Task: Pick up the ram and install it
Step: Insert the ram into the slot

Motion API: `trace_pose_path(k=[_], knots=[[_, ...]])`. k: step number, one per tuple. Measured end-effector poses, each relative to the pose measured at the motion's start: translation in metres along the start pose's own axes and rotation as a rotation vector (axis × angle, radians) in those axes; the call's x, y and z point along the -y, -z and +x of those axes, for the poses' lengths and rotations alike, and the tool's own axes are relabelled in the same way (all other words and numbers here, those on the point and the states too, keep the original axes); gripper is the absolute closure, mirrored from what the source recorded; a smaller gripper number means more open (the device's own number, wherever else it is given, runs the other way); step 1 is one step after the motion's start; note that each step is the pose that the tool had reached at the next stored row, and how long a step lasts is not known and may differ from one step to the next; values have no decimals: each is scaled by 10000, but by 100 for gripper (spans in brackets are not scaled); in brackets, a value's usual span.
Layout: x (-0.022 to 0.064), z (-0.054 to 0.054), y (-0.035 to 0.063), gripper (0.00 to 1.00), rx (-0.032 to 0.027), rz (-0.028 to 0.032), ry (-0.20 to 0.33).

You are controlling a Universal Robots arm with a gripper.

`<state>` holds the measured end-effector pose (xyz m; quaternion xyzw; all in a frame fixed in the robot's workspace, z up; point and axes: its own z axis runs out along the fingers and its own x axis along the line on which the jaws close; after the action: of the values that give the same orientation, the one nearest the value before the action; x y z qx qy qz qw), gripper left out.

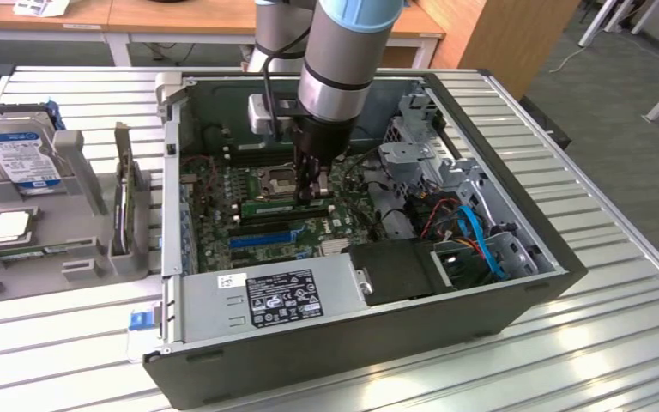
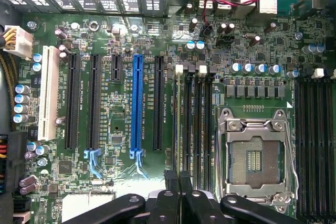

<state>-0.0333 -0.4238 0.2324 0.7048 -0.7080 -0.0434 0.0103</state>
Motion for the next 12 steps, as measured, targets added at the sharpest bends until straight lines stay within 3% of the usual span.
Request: trace_pose_path(k=[12], knots=[[-9,-7,-11,88,-2,8,0]])
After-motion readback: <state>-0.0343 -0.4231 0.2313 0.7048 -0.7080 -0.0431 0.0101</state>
